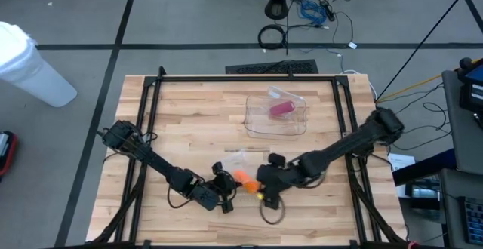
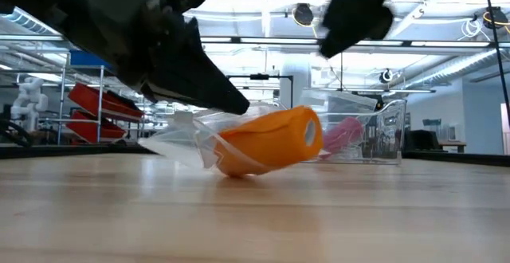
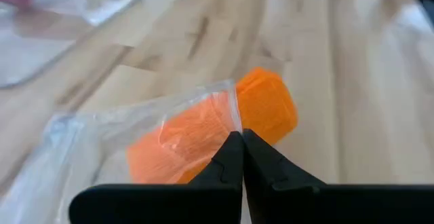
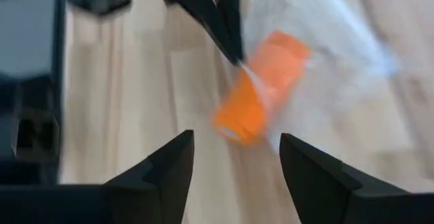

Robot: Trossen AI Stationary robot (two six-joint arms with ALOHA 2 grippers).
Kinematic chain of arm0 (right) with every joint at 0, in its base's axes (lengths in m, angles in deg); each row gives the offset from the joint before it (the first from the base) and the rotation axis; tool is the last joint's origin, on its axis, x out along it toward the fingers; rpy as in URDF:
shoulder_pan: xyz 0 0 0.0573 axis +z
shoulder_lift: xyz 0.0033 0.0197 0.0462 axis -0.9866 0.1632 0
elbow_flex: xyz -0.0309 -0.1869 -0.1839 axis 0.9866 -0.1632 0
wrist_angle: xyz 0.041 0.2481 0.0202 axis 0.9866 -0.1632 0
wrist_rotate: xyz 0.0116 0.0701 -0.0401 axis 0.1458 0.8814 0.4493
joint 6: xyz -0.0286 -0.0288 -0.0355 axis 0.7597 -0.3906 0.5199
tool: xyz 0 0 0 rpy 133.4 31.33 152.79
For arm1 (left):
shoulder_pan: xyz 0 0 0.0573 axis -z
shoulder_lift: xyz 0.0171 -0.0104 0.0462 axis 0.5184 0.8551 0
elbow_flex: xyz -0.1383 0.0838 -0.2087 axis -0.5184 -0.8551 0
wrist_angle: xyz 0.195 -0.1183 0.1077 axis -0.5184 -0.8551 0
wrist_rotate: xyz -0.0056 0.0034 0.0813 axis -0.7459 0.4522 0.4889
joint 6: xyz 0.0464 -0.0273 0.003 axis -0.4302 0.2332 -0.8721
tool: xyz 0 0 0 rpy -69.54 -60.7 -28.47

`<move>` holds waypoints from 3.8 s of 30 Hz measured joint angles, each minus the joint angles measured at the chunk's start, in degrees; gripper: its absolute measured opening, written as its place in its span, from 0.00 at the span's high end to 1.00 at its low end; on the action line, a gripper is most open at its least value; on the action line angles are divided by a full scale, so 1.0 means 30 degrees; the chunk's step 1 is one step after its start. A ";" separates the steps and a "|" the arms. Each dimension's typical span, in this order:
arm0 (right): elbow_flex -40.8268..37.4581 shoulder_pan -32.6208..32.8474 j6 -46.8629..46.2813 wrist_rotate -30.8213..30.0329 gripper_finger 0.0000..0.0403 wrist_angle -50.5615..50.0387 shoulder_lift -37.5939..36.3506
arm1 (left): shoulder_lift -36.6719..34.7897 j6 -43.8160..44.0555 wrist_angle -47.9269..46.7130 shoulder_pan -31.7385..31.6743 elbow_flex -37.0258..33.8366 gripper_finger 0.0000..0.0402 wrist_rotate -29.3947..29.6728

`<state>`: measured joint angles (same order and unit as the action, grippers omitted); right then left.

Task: Roll bandage
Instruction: Put the rolled orange bandage into the transparent zip bag, then close the transparent zip bag

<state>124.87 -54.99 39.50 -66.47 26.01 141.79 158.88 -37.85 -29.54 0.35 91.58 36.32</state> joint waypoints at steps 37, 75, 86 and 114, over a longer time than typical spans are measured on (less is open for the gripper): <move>-0.2607 0.5712 1.0151 -1.5846 0.62 0.6872 0.2020 | -0.5304 -0.0002 0.0627 0.0298 0.0007 1.00 -0.4145; -0.2555 0.6638 1.6165 -1.7609 0.62 0.6999 0.1991 | -0.5289 0.0143 -0.1069 0.0233 0.0007 1.00 -0.4214; -0.2126 0.6380 1.5755 -1.5880 0.62 0.6992 0.1991 | -0.5289 -0.0075 -0.1916 0.0219 0.0007 1.00 -0.3985; -0.2119 0.4229 1.0667 -0.9970 0.62 0.6467 0.1466 | -0.5289 -0.1554 -0.2333 0.0219 0.0007 1.00 -0.4138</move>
<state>118.51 -42.30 71.51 -96.38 45.42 146.19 143.01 -42.51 -36.54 1.00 91.60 23.90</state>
